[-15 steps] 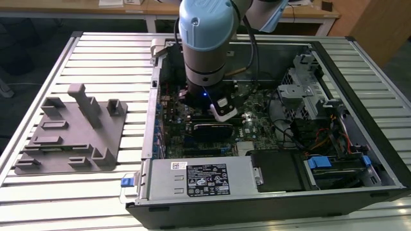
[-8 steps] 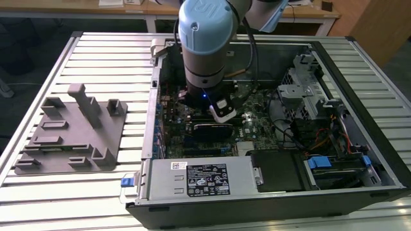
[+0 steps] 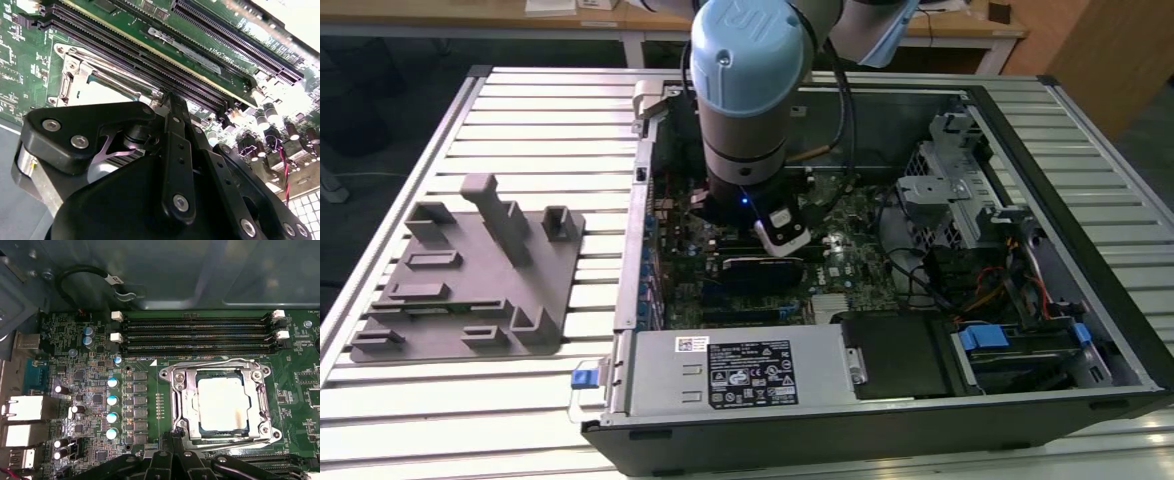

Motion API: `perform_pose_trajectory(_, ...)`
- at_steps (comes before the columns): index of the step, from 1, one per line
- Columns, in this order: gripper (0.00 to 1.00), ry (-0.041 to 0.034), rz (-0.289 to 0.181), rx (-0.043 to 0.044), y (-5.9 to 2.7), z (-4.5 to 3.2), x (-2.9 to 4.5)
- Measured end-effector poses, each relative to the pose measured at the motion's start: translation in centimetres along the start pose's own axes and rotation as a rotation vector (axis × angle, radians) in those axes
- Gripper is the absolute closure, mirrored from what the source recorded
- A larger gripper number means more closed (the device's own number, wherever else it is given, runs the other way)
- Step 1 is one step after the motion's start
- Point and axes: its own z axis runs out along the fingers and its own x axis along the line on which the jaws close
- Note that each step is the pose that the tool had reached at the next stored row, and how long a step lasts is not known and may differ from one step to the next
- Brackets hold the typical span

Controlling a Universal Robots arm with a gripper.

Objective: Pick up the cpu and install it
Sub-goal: 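Install the second cpu locking lever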

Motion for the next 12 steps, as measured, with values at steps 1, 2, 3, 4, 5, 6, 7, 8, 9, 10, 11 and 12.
perform_pose_trajectory(1,0.89,-0.0001,0.000,0.0000,0.00,0.00,0.00)
perform_pose_trajectory(2,0.89,0.0000,0.000,0.0000,0.00,-0.02,0.00)
perform_pose_trajectory(3,0.89,0.0000,0.000,0.0000,0.01,-0.08,0.00)
perform_pose_trajectory(4,0.89,-0.0001,0.000,-0.0002,0.03,-0.15,0.00)
perform_pose_trajectory(5,0.89,-0.0003,0.000,-0.0006,0.06,-0.22,-0.01)
perform_pose_trajectory(6,0.89,-0.0001,0.000,-0.0003,0.09,-0.33,-0.01)
perform_pose_trajectory(7,0.89,-0.0001,0.000,-0.0001,0.12,-0.46,-0.01)
perform_pose_trajectory(8,0.89,-0.0001,0.000,0.0000,0.16,-0.60,-0.02)
perform_pose_trajectory(9,0.89,-0.0001,0.000,-0.0001,0.21,-0.78,-0.03)
perform_pose_trajectory(10,0.89,-0.0001,0.000,0.0000,0.26,-0.99,-0.04)
perform_pose_trajectory(11,0.89,-0.0001,0.000,0.0000,0.32,-1.21,-0.05)
perform_pose_trajectory(12,0.89,-0.0001,0.000,-0.0001,0.39,-1.44,-0.06)
